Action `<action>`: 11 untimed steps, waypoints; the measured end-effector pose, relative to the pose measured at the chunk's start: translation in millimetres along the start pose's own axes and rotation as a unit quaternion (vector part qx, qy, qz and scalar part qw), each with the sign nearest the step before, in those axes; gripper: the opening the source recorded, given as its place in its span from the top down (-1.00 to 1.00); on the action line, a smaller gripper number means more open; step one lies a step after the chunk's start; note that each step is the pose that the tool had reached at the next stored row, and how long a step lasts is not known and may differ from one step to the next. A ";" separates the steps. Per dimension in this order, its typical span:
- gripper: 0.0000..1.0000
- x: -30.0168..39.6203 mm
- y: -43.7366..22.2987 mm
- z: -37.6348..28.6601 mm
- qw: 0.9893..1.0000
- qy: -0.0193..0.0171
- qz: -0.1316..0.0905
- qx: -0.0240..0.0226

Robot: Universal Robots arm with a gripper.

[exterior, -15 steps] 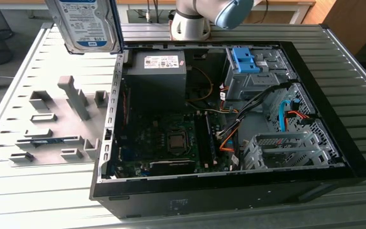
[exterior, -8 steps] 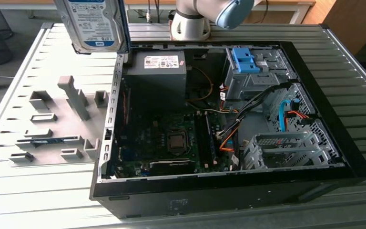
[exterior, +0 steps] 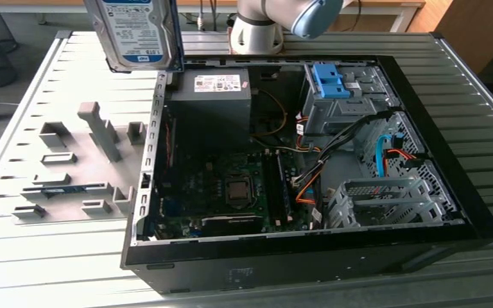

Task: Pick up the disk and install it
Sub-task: 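Pick up the disk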

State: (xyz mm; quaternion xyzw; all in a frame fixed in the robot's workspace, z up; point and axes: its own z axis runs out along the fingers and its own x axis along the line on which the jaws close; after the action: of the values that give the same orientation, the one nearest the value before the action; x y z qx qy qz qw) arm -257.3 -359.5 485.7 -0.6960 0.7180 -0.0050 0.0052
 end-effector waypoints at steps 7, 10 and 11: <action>0.27 -0.4 -12.9 0.2 1.000 0.000 0.000 0.000; 0.27 -0.6 -18.2 0.3 1.000 0.000 0.000 0.000; 0.27 -0.6 -20.0 0.3 1.000 0.000 0.000 0.000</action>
State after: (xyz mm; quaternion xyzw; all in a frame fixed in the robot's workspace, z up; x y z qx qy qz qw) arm -237.3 -359.5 485.7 -0.6960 0.7180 -0.0050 0.0053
